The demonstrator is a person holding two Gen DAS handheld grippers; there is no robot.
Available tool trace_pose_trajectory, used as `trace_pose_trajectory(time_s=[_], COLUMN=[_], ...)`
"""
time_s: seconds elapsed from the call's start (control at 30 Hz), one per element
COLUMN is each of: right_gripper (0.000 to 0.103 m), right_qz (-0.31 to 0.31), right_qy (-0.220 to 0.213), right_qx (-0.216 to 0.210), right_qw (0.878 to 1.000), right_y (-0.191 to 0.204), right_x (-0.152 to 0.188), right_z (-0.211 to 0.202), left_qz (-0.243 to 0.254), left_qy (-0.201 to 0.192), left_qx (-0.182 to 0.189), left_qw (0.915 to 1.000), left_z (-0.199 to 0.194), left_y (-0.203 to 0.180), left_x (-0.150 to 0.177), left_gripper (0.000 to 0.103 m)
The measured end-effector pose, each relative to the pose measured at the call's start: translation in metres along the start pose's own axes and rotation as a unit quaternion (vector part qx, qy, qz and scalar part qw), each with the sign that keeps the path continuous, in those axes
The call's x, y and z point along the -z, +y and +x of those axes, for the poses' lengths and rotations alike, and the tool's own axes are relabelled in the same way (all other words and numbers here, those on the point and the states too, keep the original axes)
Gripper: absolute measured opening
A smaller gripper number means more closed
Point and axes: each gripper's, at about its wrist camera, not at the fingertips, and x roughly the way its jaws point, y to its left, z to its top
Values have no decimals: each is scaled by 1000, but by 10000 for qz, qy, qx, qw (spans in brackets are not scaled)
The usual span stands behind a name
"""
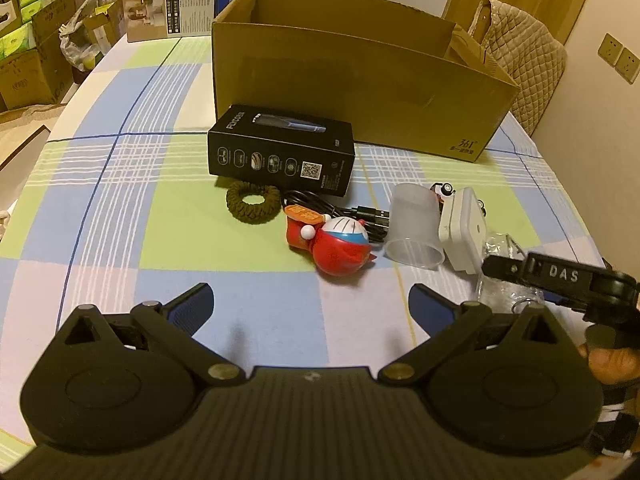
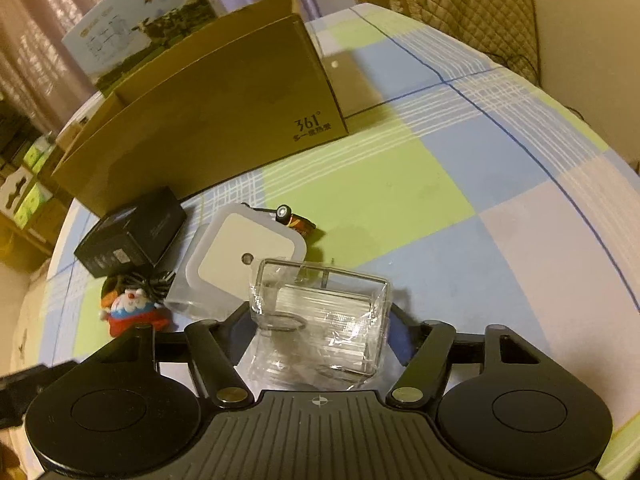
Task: Organize objects
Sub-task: 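Grasp the clear plastic holder with the right gripper, then grasp the red cartoon figurine with the left gripper while the right holds the holder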
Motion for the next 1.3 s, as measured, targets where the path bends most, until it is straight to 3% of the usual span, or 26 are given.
trace_pose_trajectory(time_s=[0.33, 0.47, 0.6, 0.73, 0.93, 1.0, 1.1, 1.17, 1.3], right_gripper=[63, 63, 63, 63, 63, 63, 63, 63, 63], right_qz=[-1203, -1384, -1455, -1478, -1526, -1592, -1689, -1694, -1688], right_qy=[45, 50, 77, 79, 103, 111, 121, 138, 150], right_qx=[249, 329, 330, 345, 344, 348, 332, 311, 309], right_qw=[9924, 9898, 9888, 9884, 9876, 9866, 9850, 9850, 9850], right_y=[7, 1, -2, -1, 0, 1, 3, 4, 4], right_x=[12, 15, 14, 12, 9, 10, 13, 15, 17], right_z=[-9, -9, -7, -5, -5, -6, -8, -9, -8], left_qz=[127, 303, 431, -73, -300, -240, -11, 301, 430], left_qy=[-84, -144, -218, -235, -41, 5, 170, 305, 377], left_qx=[124, 202, 254, 441, 290, 365, 438, 349, 219], left_qw=[9998, 9992, 9985, 9987, 9991, 9990, 9989, 9985, 9981], left_z=[20, 33, 45, 53, 69, 67, 57, 49, 41], left_y=[-3, -8, -13, -7, -2, 0, 2, 0, 7], left_x=[-3, -7, -11, -19, -28, -26, -24, -20, -13], left_gripper=[101, 88, 85, 84, 60, 57, 40, 39, 39])
